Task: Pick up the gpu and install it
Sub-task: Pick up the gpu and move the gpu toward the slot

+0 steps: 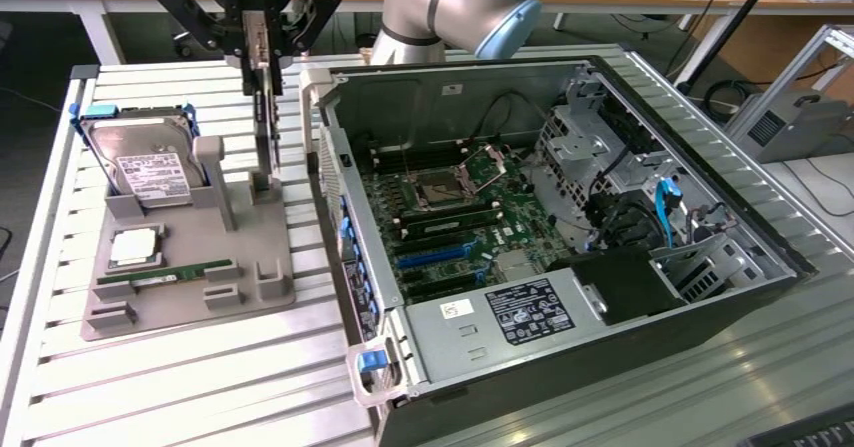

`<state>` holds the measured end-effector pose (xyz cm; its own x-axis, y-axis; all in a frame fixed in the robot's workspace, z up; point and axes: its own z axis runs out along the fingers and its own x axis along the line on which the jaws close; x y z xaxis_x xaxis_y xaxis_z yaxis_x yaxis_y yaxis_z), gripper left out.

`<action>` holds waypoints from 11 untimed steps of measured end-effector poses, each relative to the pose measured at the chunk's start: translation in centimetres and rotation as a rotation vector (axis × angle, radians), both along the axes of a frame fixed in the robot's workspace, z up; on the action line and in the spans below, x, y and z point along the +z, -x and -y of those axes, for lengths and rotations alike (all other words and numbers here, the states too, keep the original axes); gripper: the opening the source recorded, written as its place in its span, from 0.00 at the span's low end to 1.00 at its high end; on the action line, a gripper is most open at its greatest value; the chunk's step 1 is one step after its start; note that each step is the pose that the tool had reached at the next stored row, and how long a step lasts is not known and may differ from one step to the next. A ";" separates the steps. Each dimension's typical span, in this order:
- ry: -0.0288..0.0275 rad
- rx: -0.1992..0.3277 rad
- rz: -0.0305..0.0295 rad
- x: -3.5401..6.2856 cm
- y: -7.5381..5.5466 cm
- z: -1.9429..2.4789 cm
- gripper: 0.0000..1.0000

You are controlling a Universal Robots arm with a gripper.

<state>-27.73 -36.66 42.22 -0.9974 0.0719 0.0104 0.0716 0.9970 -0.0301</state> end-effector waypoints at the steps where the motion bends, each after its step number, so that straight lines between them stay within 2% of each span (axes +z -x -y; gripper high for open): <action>1: 0.0000 0.000 0.0000 0.00 0.0 0.00 0.27; 11: 0.0000 0.000 0.0000 0.00 -0.4 0.00 0.27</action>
<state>-27.32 -36.66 42.22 -0.9974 0.0720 0.0105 0.0716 0.9970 -0.0302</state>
